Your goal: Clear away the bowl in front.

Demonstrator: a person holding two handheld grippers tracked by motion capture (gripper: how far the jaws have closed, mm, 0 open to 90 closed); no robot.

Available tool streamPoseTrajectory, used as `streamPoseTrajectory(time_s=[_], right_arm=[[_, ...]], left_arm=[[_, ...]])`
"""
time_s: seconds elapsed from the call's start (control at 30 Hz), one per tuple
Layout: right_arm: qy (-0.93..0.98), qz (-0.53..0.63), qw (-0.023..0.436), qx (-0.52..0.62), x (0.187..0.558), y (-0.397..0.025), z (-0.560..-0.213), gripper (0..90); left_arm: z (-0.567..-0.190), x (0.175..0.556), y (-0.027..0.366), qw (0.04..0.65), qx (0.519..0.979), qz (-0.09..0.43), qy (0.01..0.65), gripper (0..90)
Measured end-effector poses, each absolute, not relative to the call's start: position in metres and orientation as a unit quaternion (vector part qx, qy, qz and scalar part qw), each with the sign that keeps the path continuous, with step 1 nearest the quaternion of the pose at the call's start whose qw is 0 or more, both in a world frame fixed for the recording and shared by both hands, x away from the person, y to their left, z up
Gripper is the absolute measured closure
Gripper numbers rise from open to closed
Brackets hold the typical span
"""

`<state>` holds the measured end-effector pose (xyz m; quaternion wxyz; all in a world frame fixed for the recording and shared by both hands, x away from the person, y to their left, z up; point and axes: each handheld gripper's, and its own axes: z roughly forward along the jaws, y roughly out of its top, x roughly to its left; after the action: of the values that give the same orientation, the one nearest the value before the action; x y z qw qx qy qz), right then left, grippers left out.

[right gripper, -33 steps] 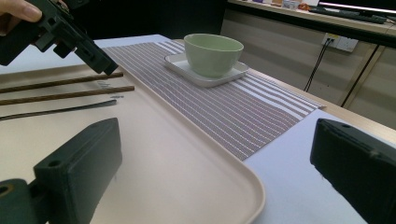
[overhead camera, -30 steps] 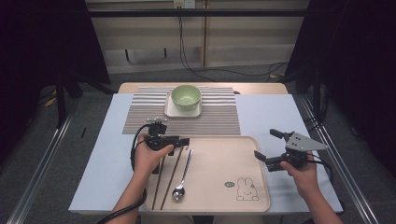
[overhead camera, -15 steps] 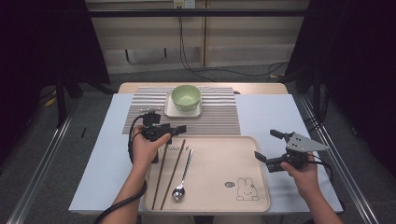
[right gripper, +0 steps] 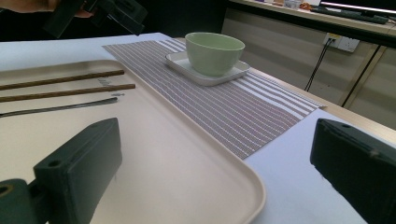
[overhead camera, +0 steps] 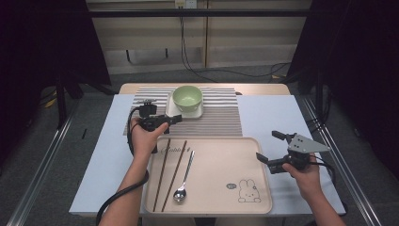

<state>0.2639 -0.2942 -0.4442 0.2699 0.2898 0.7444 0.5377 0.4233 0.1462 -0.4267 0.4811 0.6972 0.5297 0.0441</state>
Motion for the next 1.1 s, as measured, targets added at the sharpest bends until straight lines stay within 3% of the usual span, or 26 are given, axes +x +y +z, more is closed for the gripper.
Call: streamPoseTrajectory(time_s=[1.1], right_arm=[[0.743,0.539,0.266,0.294,0.264,-0.294,-0.444,1.7]], left_arm=[[-0.432,0.492,0.13,0.466,0.658,0.086,0.585,13.8]])
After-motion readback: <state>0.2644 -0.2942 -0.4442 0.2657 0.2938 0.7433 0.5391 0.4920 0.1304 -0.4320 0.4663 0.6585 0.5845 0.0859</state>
